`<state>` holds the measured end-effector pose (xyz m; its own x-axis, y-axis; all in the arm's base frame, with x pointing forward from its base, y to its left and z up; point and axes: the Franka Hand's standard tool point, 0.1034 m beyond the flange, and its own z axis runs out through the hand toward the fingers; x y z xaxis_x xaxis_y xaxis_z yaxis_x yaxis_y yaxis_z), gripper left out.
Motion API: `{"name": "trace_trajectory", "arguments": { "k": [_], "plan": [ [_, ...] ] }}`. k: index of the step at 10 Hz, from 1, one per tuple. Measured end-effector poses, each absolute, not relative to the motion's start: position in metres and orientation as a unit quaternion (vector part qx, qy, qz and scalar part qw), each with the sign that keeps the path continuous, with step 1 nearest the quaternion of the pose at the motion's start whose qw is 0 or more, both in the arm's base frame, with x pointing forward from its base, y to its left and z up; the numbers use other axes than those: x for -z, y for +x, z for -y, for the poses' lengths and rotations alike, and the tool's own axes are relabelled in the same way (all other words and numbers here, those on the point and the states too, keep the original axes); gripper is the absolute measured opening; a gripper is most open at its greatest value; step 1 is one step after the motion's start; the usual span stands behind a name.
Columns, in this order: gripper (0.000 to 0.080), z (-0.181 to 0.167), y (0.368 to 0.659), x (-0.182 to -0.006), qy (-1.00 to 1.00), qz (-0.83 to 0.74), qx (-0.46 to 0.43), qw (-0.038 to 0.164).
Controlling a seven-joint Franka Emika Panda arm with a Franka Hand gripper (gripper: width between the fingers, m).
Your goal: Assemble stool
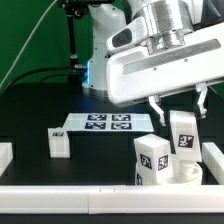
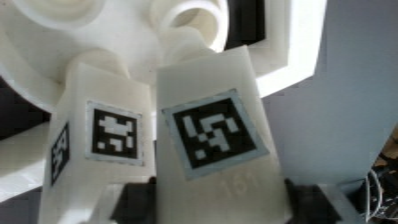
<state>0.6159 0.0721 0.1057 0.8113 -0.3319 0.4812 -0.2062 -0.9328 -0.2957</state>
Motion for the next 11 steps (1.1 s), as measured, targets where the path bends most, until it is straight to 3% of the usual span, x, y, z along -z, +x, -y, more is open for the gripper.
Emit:
{"name": "trace_trajectory", "arguments": {
  "k": [9, 11],
  "plan": [
    [0.0324, -0.083, 0.617, -0.113, -0.942, -0.14, 0.283, 0.118],
    [0.0324, -0.09, 0.614, -0.107, -0.942, -0.142, 0.278, 0.12]
  ]
}}
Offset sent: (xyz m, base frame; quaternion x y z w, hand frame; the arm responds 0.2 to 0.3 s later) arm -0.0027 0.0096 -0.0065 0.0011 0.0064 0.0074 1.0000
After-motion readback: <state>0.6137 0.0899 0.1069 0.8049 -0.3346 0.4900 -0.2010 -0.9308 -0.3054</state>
